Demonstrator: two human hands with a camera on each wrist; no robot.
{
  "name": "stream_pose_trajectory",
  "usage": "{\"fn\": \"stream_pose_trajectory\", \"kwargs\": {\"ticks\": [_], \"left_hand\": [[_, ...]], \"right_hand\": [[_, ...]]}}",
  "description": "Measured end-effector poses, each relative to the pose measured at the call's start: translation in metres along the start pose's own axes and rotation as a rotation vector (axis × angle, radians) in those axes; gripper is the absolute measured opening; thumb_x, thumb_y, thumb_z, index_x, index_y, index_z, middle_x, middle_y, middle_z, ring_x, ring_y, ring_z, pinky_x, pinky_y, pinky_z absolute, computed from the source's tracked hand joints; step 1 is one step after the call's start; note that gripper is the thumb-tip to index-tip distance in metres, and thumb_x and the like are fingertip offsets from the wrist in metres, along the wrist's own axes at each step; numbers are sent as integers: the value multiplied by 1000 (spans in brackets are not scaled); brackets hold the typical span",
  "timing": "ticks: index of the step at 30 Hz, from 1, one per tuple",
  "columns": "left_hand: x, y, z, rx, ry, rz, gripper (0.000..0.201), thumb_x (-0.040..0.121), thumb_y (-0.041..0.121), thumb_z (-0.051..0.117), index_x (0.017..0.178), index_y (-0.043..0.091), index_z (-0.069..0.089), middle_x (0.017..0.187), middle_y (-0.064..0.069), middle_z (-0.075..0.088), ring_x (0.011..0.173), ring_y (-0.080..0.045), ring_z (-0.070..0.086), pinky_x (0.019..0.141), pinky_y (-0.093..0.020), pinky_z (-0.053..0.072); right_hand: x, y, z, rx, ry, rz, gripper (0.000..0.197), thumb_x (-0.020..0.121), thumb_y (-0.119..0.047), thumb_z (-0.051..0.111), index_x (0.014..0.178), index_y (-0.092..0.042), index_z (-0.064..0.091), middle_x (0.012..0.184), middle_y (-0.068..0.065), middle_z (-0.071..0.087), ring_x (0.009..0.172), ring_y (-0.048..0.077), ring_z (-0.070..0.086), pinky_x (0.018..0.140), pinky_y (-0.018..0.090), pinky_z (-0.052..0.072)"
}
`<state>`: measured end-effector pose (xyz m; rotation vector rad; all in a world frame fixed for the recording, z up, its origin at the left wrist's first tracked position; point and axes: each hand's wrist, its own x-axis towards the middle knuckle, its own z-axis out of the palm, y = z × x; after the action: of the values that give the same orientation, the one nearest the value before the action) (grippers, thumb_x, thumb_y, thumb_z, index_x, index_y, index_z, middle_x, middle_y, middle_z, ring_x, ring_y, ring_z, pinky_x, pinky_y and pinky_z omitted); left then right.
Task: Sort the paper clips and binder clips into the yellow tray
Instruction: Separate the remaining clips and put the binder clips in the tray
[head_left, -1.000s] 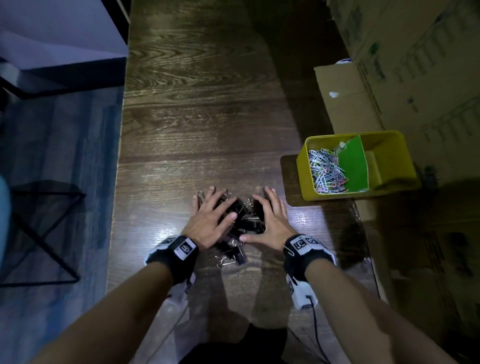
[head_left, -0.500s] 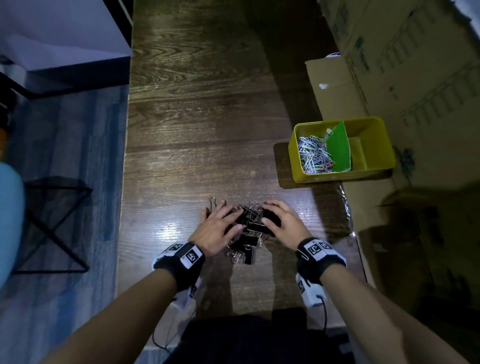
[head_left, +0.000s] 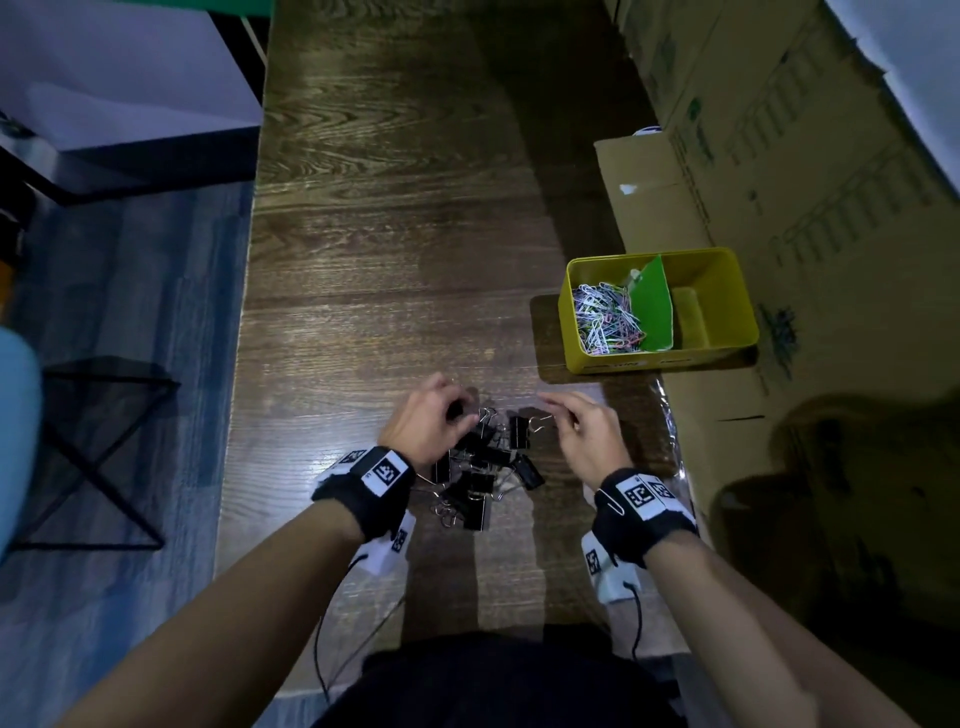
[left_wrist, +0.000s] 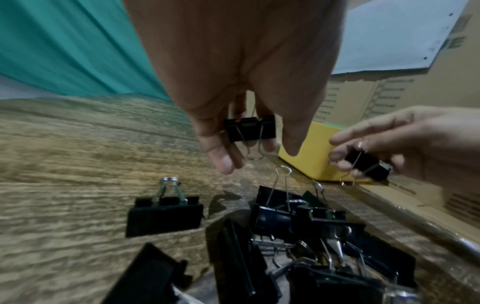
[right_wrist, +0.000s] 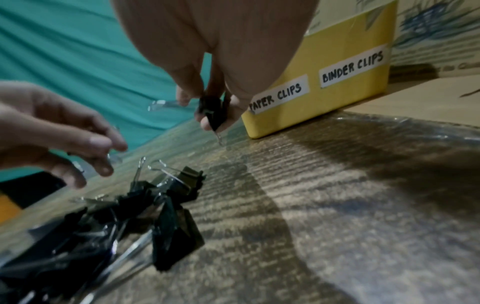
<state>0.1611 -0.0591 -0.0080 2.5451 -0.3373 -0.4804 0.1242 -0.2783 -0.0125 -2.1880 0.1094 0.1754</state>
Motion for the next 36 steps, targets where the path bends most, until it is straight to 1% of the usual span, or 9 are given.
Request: {"fn": "stream_pose_trajectory", "kwargs": {"ticks": [5, 9, 13, 20, 23, 28, 31, 33, 36], "left_hand": [[13, 4, 17, 107, -136, -109, 32, 84, 32, 65, 113, 18, 61, 121, -7, 51, 102, -27, 57, 86, -43, 51], [17, -2, 21, 81, -145, -80, 20, 84, 28, 65, 102, 19, 64, 122, -4, 50, 105, -27, 55, 88, -42, 48], [13, -7, 15, -3, -52, 2, 12, 84, 23, 66, 93, 14, 63, 104, -4, 49, 90, -22, 55, 80, -37, 49], [12, -19, -4, -373, 34, -99, 16, 79, 9, 70, 74, 18, 58, 97, -6, 64, 93, -17, 58, 77, -13, 42], [14, -6, -14, -889, 61, -292, 24, 79, -11, 61, 70, 9, 53, 81, -8, 64, 80, -26, 58, 61, -23, 57], [40, 47, -42, -1190, 2, -211, 34, 80, -20, 46, 85, 13, 50, 79, -12, 56, 63, -31, 63, 49, -30, 55], [72, 98, -51, -1125, -70, -80, 40, 78, -21, 43, 93, 14, 55, 80, -14, 56, 59, -23, 58, 48, -27, 52], [98, 134, -50, -978, -125, 0, 33, 80, -18, 47, 88, 11, 59, 82, -11, 56, 59, -19, 59, 50, -25, 54], [137, 186, -37, -624, -192, 160, 16, 82, -6, 56, 90, 7, 63, 82, -3, 61, 68, -20, 63, 62, -26, 55]], "right_hand": [[7, -4, -3, -90, -129, 106, 32, 93, -24, 53, 124, -18, 58, 104, 5, 60, 94, 23, 57, 76, 20, 38], [16, 11, 10, -391, -439, 135, 70, 79, -50, 65, 141, -35, 34, 124, 15, 53, 114, 31, 51, 95, 37, 45], [22, 12, 19, -463, -474, 128, 61, 81, -45, 66, 136, -38, 39, 128, 12, 49, 118, 31, 51, 97, 40, 46], [22, 15, 19, -373, -412, 131, 46, 77, -35, 72, 114, -21, 50, 120, 3, 50, 106, 24, 55, 91, 35, 47], [22, 18, 12, -321, -366, 102, 37, 72, -29, 71, 101, -19, 51, 109, 5, 56, 99, 25, 56, 86, 33, 47], [15, 22, -7, -149, -301, 185, 33, 72, -24, 66, 87, -30, 37, 88, 3, 62, 76, 25, 59, 70, 36, 52], [8, 25, -32, 72, -145, 218, 34, 78, -16, 62, 97, -32, 40, 88, -4, 62, 65, 15, 57, 62, 27, 44], [3, 27, -51, 224, -52, 222, 39, 82, -9, 57, 109, -35, 48, 97, -7, 63, 77, 13, 60, 71, 22, 43], [-3, 30, -78, 473, 152, 184, 32, 78, -10, 50, 99, -33, 59, 101, -5, 64, 93, 10, 58, 86, 26, 43]]}}
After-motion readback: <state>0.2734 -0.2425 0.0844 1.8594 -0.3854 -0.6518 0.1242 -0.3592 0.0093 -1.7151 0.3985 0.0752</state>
